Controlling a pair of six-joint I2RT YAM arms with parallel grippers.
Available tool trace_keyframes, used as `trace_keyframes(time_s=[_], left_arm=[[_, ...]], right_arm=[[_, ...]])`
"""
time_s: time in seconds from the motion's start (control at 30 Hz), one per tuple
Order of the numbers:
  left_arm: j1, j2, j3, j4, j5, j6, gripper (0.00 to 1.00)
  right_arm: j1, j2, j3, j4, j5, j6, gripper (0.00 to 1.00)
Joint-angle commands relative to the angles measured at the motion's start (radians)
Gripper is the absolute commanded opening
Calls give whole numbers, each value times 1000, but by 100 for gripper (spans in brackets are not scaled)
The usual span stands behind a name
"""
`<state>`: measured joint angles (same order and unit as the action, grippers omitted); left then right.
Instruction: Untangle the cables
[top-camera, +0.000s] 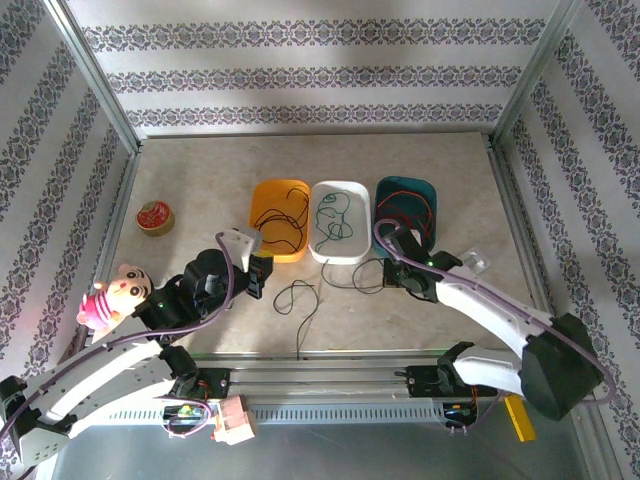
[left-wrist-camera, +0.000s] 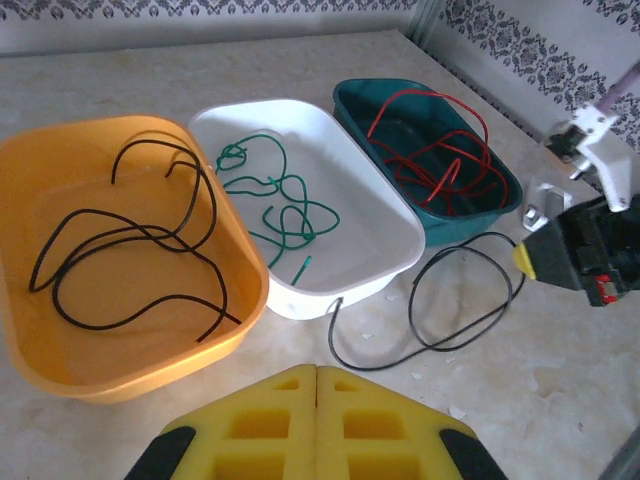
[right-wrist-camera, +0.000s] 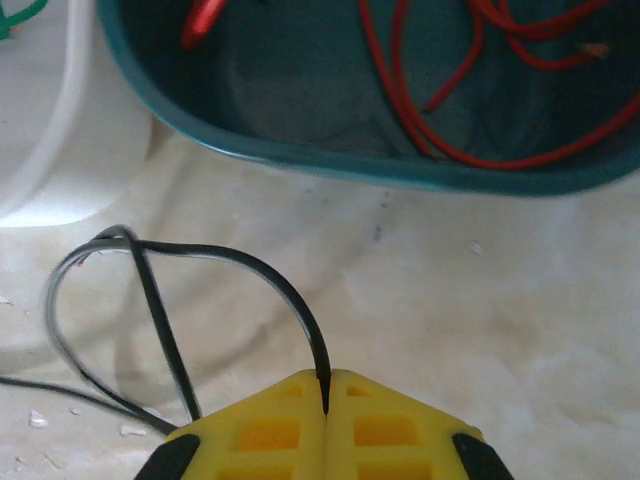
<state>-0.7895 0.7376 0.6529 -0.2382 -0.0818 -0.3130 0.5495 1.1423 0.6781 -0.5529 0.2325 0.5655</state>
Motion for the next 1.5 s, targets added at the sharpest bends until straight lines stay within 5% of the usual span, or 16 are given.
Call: trace_keyframes(time_s=[0.0, 0.3, 0.47, 0.67, 1.0, 1.27, 1.47], left_arm=[[13, -1, 21, 24, -23, 31, 0], [13, 37, -11, 88, -89, -36, 3], [13, 64, -50, 67, -275, -134, 11], [13, 58, -113, 30, -291, -239, 26], [13, -6, -140, 251, 37, -140, 63], [13, 89, -52, 353, 110, -79, 66], [22, 154, -20, 418, 159, -54, 60]], right_arm=[[-13, -116, -33, 45, -23, 4, 0], [-13, -318, 7, 166, -240, -55, 0], [-10, -249, 129, 243, -335, -20, 1], [-6, -88, 287, 365, -373, -20, 1], [-1, 39, 388, 381, -436, -37, 2], [21, 42, 335, 358, -723, -22, 2], [55, 26, 298, 344, -808, -7, 2]])
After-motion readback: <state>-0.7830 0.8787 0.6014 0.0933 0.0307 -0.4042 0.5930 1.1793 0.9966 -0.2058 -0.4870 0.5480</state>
